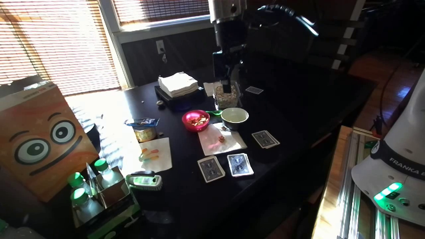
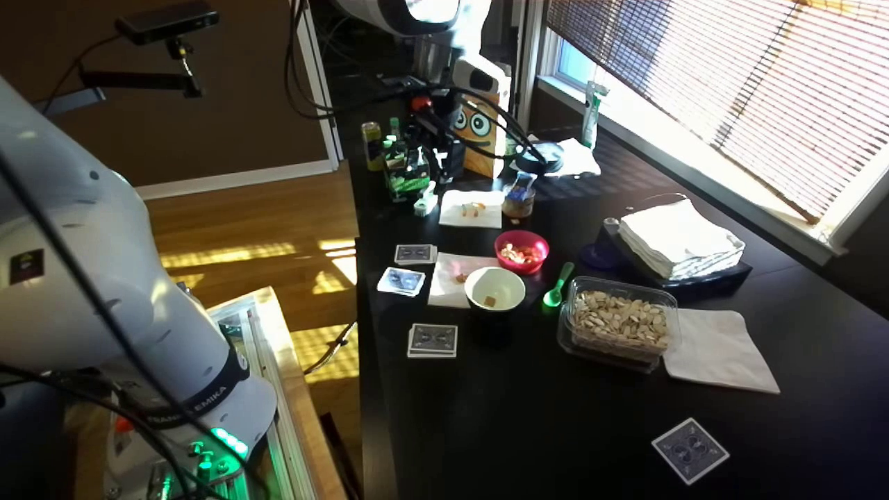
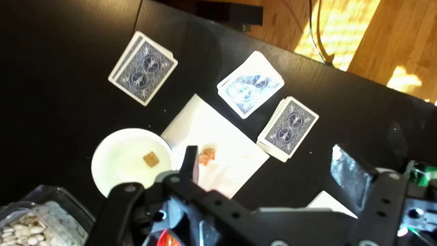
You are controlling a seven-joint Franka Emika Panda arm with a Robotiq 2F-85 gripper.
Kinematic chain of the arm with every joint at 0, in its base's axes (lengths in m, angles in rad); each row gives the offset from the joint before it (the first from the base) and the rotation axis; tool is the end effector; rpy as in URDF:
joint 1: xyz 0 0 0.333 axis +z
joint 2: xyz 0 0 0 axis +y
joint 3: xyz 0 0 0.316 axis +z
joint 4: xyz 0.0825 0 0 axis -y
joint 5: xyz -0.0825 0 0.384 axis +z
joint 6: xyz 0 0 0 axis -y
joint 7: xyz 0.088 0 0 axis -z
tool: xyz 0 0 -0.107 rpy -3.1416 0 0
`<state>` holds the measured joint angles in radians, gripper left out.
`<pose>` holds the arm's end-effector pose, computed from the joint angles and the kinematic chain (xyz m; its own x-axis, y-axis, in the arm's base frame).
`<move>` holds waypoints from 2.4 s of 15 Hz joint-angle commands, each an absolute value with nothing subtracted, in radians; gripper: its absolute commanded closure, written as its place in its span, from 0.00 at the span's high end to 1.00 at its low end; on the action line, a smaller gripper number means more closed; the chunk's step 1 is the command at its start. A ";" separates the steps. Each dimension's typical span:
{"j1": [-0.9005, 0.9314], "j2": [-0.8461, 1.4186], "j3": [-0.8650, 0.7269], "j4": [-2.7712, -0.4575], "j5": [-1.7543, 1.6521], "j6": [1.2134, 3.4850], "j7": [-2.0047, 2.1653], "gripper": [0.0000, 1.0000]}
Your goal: Use the green spoon to place some contents from the pink bowl into the black and white bowl.
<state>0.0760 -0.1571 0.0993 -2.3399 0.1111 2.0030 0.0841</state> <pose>0.4532 0.0873 0.3838 0.9817 0.0379 -0.1866 0.0272 -0.9978 -0.0598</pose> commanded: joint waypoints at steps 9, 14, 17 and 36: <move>0.085 0.000 0.101 -2.299 0.057 2.155 0.084 1.00; 0.059 0.119 0.066 -2.246 0.051 2.265 0.097 1.00; 0.047 0.195 0.040 -2.208 0.037 2.352 0.113 1.00; 0.045 0.400 -0.005 -2.072 0.020 2.486 0.098 1.00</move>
